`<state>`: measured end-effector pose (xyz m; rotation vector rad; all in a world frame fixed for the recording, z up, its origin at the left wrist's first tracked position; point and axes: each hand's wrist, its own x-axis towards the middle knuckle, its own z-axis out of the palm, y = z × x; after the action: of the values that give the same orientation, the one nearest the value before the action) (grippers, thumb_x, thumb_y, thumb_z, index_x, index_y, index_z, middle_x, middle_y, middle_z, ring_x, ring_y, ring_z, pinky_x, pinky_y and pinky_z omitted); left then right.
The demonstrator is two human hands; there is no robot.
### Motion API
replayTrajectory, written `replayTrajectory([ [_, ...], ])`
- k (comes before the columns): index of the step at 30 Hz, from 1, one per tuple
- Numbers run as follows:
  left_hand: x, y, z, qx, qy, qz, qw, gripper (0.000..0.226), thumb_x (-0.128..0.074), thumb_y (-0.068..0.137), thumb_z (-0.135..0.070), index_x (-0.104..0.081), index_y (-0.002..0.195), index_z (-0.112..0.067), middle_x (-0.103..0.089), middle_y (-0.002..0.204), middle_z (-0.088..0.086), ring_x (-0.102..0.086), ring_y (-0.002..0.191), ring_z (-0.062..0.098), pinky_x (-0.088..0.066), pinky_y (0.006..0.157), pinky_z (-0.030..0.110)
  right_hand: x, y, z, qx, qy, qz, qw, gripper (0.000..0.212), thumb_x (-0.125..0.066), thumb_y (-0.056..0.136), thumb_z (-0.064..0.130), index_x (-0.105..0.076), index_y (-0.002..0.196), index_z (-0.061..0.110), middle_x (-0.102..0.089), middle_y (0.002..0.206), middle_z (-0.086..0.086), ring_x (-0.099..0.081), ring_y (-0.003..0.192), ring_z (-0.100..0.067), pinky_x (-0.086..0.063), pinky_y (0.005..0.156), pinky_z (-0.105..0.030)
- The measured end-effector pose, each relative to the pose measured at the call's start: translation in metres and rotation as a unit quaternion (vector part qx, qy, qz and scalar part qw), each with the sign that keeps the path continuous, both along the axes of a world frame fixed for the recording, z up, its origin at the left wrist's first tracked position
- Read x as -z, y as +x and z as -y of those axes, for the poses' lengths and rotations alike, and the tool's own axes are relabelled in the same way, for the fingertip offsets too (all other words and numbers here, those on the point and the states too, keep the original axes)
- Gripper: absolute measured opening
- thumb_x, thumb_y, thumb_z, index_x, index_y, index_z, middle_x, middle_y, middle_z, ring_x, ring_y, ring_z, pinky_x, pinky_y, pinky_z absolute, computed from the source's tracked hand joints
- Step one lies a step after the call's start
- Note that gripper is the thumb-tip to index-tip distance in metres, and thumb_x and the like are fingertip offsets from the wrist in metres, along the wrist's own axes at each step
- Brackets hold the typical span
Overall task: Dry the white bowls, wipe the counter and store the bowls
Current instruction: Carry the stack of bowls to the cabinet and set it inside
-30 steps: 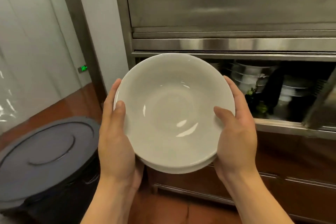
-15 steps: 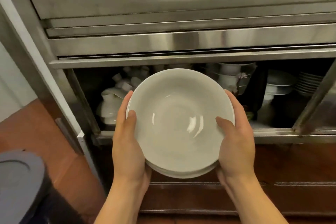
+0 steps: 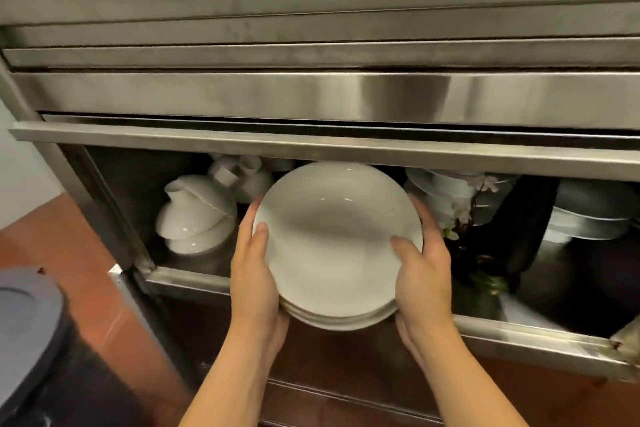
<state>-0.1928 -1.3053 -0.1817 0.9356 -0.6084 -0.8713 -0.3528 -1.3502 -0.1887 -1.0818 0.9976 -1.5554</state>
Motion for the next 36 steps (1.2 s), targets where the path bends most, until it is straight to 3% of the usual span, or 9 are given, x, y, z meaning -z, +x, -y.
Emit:
replayTrajectory([
  [4, 0.014, 0.002, 0.030, -0.002, 0.024, -0.027, 0.999, 0.033, -0.051, 0.111, -0.029, -0.069, 0.128, -0.050, -0.078, 0.128, -0.008, -0.077, 0.114, 0.017, -0.065, 0.085, 0.035, 0.015, 0.001, 0.030, 0.000, 0.019, -0.002, 1.000, 0.059, -0.053, 0.089, 0.005, -0.060, 0.130, 0.046, -0.066, 0.105, 0.036, -0.064, 0.096, 0.009, -0.056, 0.070, -0.014],
  [6, 0.021, 0.005, 0.042, -0.004, 0.040, -0.034, 0.999, 0.034, -0.054, 0.108, -0.027, -0.072, 0.123, -0.052, -0.080, 0.124, -0.005, -0.078, 0.111, 0.021, -0.065, 0.082, 0.038, 0.022, 0.004, 0.039, 0.008, 0.030, 0.006, 1.000, 0.059, -0.052, 0.090, 0.001, -0.059, 0.128, 0.046, -0.065, 0.101, 0.039, -0.063, 0.094, 0.012, -0.054, 0.069, -0.012],
  [10, 0.034, 0.013, 0.065, 0.004, 0.059, -0.050, 0.997, 0.040, -0.053, 0.107, -0.021, -0.075, 0.119, -0.052, -0.081, 0.120, -0.003, -0.080, 0.105, 0.023, -0.066, 0.076, 0.036, 0.036, 0.012, 0.059, 0.020, 0.059, 0.021, 0.998, 0.066, -0.049, 0.094, -0.006, -0.061, 0.120, 0.053, -0.063, 0.114, 0.030, -0.058, 0.109, 0.001, -0.049, 0.078, -0.023],
  [14, 0.045, 0.020, 0.086, 0.016, 0.070, -0.050, 0.996, 0.036, -0.050, 0.111, -0.025, -0.072, 0.127, -0.048, -0.074, 0.135, 0.000, -0.072, 0.121, 0.031, -0.061, 0.098, 0.054, 0.049, 0.018, 0.076, 0.025, 0.075, 0.028, 0.996, 0.066, -0.049, 0.093, -0.006, -0.061, 0.124, 0.052, -0.063, 0.128, 0.017, -0.057, 0.115, -0.007, -0.049, 0.079, -0.025],
  [19, 0.060, 0.028, 0.105, 0.036, 0.074, -0.056, 0.995, 0.034, -0.053, 0.110, -0.025, -0.070, 0.134, -0.042, -0.075, 0.135, 0.001, -0.074, 0.118, 0.028, -0.065, 0.085, 0.041, 0.061, 0.023, 0.091, 0.038, 0.095, 0.042, 0.994, 0.064, -0.050, 0.094, -0.005, -0.063, 0.127, 0.049, -0.063, 0.132, 0.012, -0.058, 0.116, -0.009, -0.050, 0.080, -0.027],
  [25, 0.071, 0.033, 0.119, 0.036, 0.088, -0.070, 0.993, 0.035, -0.051, 0.111, -0.025, -0.074, 0.127, -0.045, -0.077, 0.130, -0.003, -0.074, 0.118, 0.027, -0.064, 0.093, 0.045, 0.072, 0.030, 0.102, 0.046, 0.124, 0.044, 0.990, 0.060, -0.051, 0.096, -0.004, -0.061, 0.132, 0.044, -0.059, 0.138, 0.005, -0.055, 0.124, -0.023, -0.051, 0.101, -0.047],
  [30, 0.076, 0.040, 0.126, 0.042, 0.102, -0.091, 0.990, 0.036, -0.050, 0.111, -0.024, -0.075, 0.126, -0.046, -0.078, 0.129, -0.004, -0.074, 0.118, 0.028, -0.066, 0.082, 0.040, 0.077, 0.035, 0.109, 0.049, 0.135, 0.052, 0.988, 0.058, -0.051, 0.096, -0.003, -0.064, 0.125, 0.046, -0.058, 0.138, 0.004, -0.054, 0.123, -0.025, -0.052, 0.086, -0.037],
  [36, 0.079, 0.040, 0.130, 0.044, 0.111, -0.088, 0.989, 0.037, -0.049, 0.112, -0.022, -0.073, 0.130, -0.044, -0.074, 0.136, -0.001, -0.070, 0.124, 0.031, -0.060, 0.101, 0.052, 0.081, 0.037, 0.111, 0.056, 0.146, 0.044, 0.987, 0.061, -0.050, 0.096, -0.004, -0.065, 0.119, 0.050, -0.058, 0.136, 0.007, -0.053, 0.124, -0.024, -0.052, 0.094, -0.044],
])
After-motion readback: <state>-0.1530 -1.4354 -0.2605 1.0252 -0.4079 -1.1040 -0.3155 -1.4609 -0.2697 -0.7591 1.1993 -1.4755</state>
